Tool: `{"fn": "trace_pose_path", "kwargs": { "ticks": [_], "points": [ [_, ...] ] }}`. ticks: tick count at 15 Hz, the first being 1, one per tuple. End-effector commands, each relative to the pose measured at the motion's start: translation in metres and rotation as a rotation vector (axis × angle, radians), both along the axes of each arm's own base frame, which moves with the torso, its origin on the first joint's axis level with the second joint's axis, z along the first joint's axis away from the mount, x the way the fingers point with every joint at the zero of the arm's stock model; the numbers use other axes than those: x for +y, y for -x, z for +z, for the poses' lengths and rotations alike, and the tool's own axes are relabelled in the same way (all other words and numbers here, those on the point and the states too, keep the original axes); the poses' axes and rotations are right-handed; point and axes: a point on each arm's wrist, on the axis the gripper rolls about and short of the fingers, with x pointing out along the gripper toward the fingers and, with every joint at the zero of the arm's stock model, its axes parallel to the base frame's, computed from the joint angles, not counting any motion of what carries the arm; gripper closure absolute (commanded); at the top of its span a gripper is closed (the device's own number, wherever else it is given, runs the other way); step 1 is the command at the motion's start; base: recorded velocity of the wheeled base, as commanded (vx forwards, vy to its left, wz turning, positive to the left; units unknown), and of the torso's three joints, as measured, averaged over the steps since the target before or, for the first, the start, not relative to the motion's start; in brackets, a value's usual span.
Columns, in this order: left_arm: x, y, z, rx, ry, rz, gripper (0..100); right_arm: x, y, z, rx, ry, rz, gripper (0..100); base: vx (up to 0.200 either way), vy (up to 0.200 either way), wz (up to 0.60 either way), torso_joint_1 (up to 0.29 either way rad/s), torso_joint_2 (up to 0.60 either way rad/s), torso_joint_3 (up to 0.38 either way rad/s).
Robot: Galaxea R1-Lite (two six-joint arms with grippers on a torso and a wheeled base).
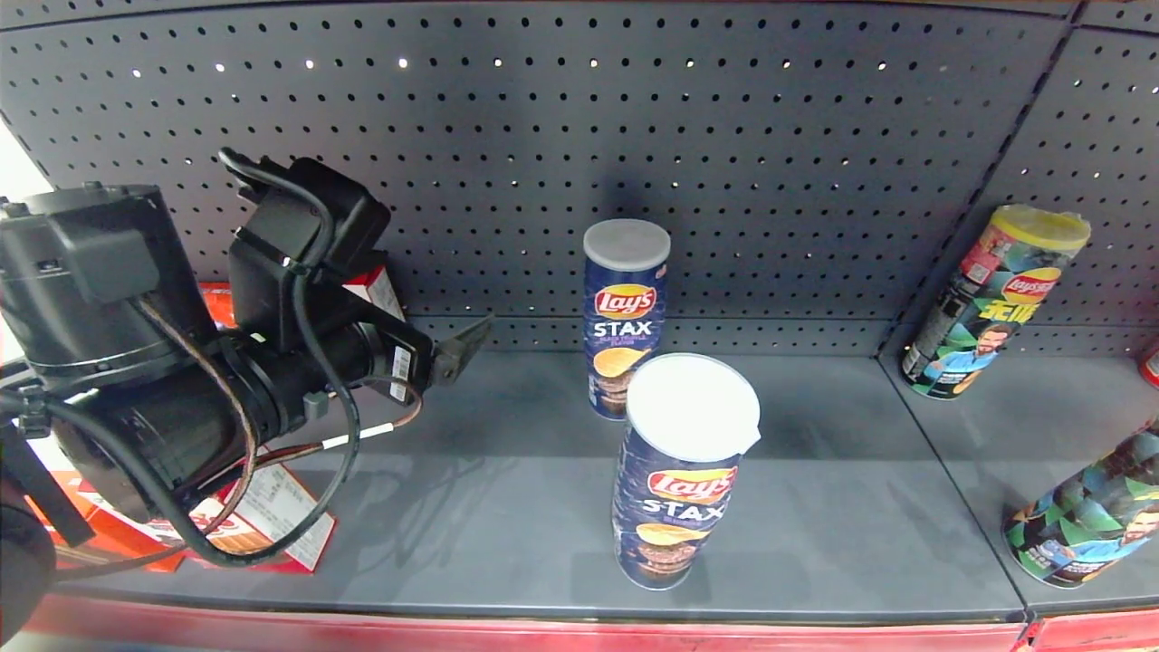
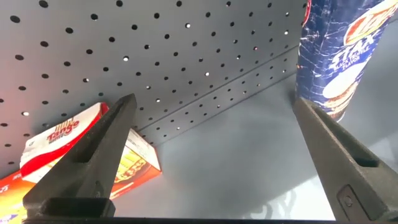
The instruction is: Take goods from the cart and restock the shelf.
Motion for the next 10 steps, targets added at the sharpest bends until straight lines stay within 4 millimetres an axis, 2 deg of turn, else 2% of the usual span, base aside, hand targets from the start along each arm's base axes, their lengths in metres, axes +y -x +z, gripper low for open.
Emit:
{"fn": "trace_pose_path", "kwargs": {
  "ticks": [1,5,10],
  "points": [
    [0.000,0.000,0.000,0.001,0.001,-0.001,0,0.026,-0.045,0.001,0.085,0.047,0.109,0,0.000,0.000,0.00,0.000,0.00,0.000],
    [0.000,0.000,-0.001,0.003,0.002,-0.005,0,0.052,-0.070,-0.004,0.142,0.108,0.212,0,0.000,0.000,0.00,0.000,0.00,0.000],
    [0.005,-0.003,0.000,0.001,0.002,0.015,0,0.079,-0.095,-0.022,0.229,0.198,0.278,0,0.000,0.000,0.00,0.000,0.00,0.000]
  ]
}}
